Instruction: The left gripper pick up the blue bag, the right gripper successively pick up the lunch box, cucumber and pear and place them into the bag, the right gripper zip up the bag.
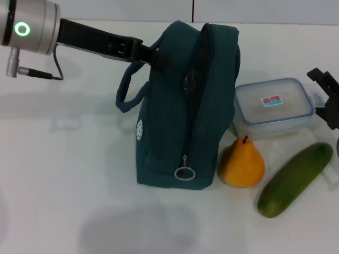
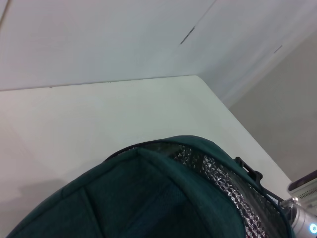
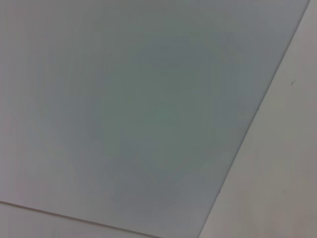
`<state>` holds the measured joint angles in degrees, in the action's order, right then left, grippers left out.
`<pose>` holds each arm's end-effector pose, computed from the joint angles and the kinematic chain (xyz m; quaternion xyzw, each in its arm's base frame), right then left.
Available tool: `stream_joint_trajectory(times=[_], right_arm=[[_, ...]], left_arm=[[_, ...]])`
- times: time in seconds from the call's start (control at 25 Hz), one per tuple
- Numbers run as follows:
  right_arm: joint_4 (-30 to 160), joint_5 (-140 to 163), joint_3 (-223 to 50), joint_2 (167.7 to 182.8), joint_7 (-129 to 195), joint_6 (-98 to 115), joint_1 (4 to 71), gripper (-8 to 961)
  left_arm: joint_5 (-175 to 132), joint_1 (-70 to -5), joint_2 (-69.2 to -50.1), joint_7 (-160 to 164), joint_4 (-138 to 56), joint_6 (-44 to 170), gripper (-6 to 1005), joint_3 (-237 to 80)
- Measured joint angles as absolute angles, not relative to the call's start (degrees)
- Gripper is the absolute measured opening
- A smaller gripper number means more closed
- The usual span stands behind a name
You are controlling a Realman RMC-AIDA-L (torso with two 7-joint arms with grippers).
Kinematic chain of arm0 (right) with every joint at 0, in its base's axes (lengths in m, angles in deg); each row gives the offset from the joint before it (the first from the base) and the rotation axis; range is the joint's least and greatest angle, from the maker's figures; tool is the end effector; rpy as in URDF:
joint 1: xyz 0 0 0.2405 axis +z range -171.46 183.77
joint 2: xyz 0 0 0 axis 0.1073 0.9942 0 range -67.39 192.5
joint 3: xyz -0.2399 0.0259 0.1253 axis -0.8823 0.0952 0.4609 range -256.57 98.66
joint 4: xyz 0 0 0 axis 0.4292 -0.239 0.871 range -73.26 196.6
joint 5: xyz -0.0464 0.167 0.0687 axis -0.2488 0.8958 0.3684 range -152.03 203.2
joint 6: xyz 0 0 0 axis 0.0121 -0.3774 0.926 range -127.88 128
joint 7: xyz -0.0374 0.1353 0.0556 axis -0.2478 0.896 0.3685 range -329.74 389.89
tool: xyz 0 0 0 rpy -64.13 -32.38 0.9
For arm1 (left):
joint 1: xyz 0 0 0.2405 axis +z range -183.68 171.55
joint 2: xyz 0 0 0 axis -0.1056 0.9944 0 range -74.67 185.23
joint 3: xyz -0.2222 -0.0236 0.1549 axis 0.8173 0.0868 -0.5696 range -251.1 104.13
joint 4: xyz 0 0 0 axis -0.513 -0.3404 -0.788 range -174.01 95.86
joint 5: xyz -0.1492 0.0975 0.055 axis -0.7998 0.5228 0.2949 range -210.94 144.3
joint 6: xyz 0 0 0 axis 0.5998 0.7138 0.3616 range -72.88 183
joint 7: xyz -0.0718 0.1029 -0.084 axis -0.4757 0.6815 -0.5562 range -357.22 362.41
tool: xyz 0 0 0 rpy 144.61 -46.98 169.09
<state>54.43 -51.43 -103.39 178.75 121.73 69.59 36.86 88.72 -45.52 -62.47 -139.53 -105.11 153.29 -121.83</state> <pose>0.3105 0.3309 -0.0361 -0.5105 0.6511 0.5207 0.2106 -0.1656 0.3600 0.0350 -0.8858 -0.4382 -0.1438 0.0507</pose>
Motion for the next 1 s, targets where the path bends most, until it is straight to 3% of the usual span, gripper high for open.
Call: stream_joint_trajectory(times=[0.32, 0.72, 1.0], right_arm=[[54.38, -52.57, -103.38, 178.74, 122.79, 69.56, 37.07, 877], [54.56, -54.23, -103.39, 178.75, 124.73, 69.26, 37.06, 719], [54.48, -54.31, -103.39, 178.75, 124.74, 70.16, 36.37, 435]], left_arm=[[88.84, -45.68, -62.41, -139.15, -104.97, 152.66, 66, -121.82], [88.54, -45.28, -62.40, -139.07, -105.06, 152.67, 66, -121.83], [88.43, -44.94, -62.40, -139.08, -105.03, 152.80, 66, -121.82]])
